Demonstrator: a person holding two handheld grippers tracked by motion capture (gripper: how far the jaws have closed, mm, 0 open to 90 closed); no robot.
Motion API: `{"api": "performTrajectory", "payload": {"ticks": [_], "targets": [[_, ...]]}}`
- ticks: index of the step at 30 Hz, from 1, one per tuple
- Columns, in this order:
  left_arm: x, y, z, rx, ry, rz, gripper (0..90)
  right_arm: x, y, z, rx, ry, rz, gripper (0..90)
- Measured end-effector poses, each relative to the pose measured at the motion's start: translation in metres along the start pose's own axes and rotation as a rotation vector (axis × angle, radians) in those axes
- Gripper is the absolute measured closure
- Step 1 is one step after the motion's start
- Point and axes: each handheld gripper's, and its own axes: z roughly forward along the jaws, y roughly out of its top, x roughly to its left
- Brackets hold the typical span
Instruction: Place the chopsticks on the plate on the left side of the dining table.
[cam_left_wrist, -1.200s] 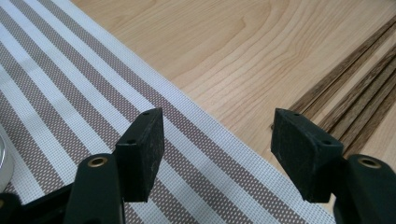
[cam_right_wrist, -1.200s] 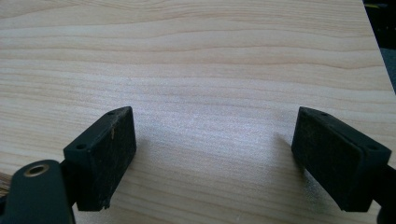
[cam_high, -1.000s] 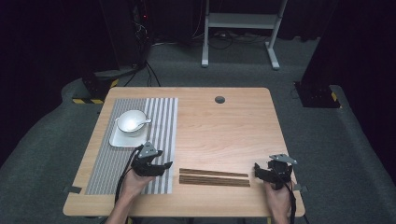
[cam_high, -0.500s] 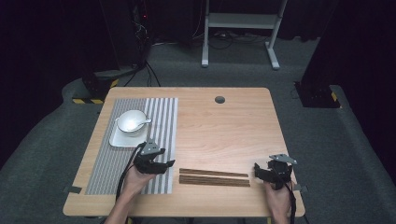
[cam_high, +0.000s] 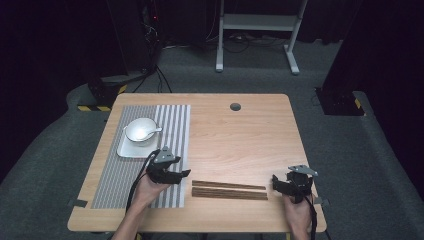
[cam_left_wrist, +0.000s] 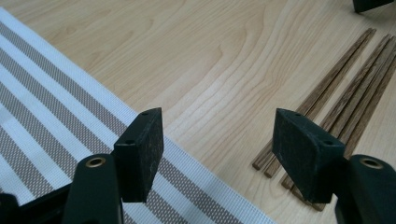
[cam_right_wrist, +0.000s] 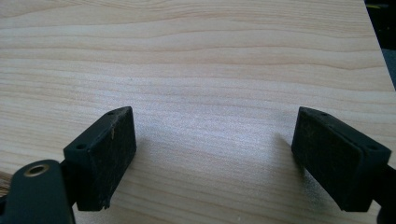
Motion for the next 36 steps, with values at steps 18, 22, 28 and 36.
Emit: {"api": "performTrajectory", "payload": {"ticks": [18, 22, 28, 36], "targets": [[-0.009, 0.018, 0.015, 0.029, -0.051, 0.071, 35.8, 0.0, 0.0, 0.0, -0.002, 0.003, -0.003, 14.1], [-0.011, 0.02, 0.02, 0.035, -0.055, 0.085, 35.6, 0.0, 0.0, 0.0, -0.001, 0.003, -0.003, 14.1], [-0.017, 0.026, 0.028, 0.05, -0.081, 0.12, 36.5, 0.0, 0.0, 0.0, -0.002, 0.004, -0.004, 14.1], [-0.026, 0.03, 0.04, 0.068, -0.109, 0.149, 36.7, 0.001, 0.0, 0.0, -0.002, 0.004, -0.003, 14.3]]}}
